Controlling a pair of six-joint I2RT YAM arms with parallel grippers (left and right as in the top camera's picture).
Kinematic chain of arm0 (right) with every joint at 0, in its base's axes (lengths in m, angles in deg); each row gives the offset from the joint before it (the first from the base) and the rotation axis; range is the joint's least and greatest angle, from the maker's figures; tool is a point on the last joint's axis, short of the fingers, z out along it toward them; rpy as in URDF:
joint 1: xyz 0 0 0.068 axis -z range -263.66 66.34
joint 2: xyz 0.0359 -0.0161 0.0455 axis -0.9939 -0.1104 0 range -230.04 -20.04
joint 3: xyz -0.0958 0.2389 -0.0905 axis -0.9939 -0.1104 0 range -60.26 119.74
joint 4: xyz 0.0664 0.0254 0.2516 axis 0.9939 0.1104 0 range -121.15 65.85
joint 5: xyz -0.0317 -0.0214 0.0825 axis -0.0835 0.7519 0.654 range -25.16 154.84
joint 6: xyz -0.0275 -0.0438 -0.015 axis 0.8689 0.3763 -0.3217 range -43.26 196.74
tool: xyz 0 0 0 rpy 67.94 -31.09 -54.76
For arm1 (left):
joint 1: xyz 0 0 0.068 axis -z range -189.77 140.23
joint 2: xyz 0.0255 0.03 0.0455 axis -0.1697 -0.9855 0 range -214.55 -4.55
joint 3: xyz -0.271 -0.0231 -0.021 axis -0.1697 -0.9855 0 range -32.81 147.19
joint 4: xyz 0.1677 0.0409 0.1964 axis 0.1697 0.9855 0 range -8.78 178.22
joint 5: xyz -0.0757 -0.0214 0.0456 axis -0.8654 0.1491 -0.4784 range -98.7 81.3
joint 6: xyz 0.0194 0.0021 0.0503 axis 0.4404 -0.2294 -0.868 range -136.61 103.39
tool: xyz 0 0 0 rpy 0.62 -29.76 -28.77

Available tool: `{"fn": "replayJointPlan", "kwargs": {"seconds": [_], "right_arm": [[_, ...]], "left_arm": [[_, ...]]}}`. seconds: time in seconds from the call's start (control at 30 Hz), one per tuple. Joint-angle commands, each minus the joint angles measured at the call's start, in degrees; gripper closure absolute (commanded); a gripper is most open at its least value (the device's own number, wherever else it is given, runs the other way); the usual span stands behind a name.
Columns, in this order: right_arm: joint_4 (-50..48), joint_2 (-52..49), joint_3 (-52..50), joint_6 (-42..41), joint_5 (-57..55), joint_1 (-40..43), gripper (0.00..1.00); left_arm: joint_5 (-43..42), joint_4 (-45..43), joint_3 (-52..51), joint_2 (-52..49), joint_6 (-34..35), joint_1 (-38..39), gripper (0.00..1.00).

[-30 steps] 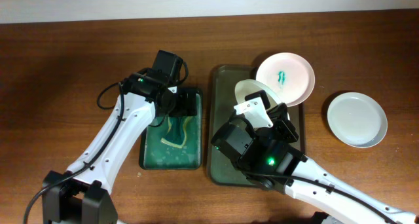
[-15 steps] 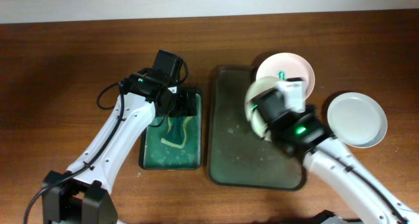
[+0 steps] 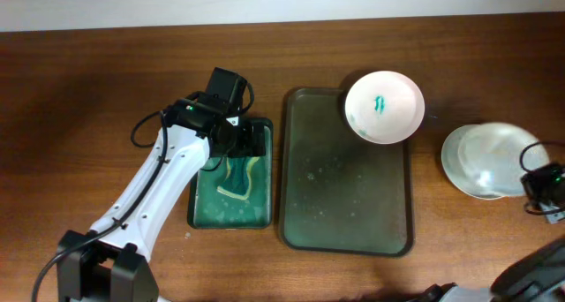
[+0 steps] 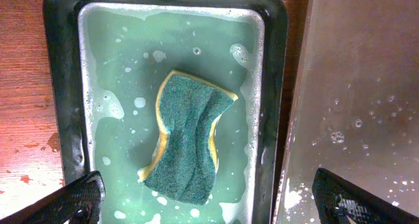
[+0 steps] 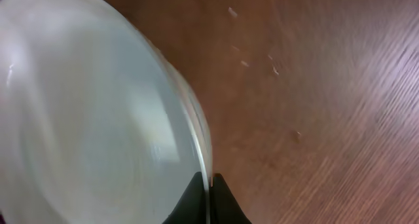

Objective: Clean dirty plates on tray and stack at the side
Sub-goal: 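Lift the plate with the right gripper and stack it on the side plate, then grasp the top pinkish plate with the right gripper and slide it to tray center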

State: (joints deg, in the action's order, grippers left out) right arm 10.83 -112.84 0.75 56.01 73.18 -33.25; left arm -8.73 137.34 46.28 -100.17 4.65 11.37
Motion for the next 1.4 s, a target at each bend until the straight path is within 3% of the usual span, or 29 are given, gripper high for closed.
{"fn": "replayJointPlan", "kwargs": {"seconds": [0.0,0.13,0.2,0.23,0.37,0.43,0.6,0.67,0.73,0.77,0.9,1.13,1.23,1.37], "right_arm": [[0.26,-2.25,0.83,-0.52,2.23,-0.81,0.48],[0.24,1.38,5.86,7.45,23.54,-5.25,0.48],[7.19,2.89,12.83,13.49,25.44,-14.99,0.5],[7.56,2.86,14.12,16.41,23.54,-19.63,0.51],[1.51,-0.44,14.25,17.9,-8.02,-37.33,0.49],[-3.85,-4.52,14.25,20.59,-10.58,-40.39,0.49],[-15.47,-17.7,14.27,20.52,-6.82,-40.28,0.49],[-16.11,-19.85,14.27,20.52,-2.23,-40.28,0.55],[-15.82,-20.85,14.25,20.48,-0.76,-40.28,0.74],[-14.95,-20.85,14.25,20.5,-0.83,-40.28,0.96],[-5.09,-15.5,14.32,17.31,-0.74,-40.35,0.96],[21.59,-2.51,13.84,14.6,5.03,-44.35,0.96],[18.91,-2.71,7.54,9.03,4.98,-48.63,0.96],[6.23,-2.82,-2.71,5.4,3.93,-54.71,0.96]], "left_arm": [[-0.22,-0.11,0.63,0.48,-0.09,-0.22,0.01],[-0.22,-0.11,0.63,0.48,-0.09,-0.22,0.01],[-0.22,-0.11,0.63,0.48,-0.09,-0.22,0.01],[-0.22,-0.11,0.63,0.48,-0.09,-0.2,0.01],[-0.22,-0.09,0.63,0.48,-0.09,-0.2,0.01],[-0.22,-0.11,0.63,0.48,-0.09,-0.22,0.01],[-0.22,-0.11,0.63,0.48,-0.09,-0.22,0.01],[-0.22,-0.11,0.63,0.48,-0.09,-0.22,0.01],[-0.22,-0.09,0.63,0.48,-0.09,-0.22,0.0],[-0.22,-0.11,0.63,0.48,-0.09,-0.22,0.01],[-0.22,-0.09,0.63,0.48,-0.09,-0.22,0.01],[-0.22,-0.11,0.63,0.48,-0.09,-0.22,0.01],[-0.22,-0.11,0.63,0.48,-0.09,-0.22,0.01],[-0.24,-0.59,0.63,0.48,-0.07,-0.2,0.01]]}}
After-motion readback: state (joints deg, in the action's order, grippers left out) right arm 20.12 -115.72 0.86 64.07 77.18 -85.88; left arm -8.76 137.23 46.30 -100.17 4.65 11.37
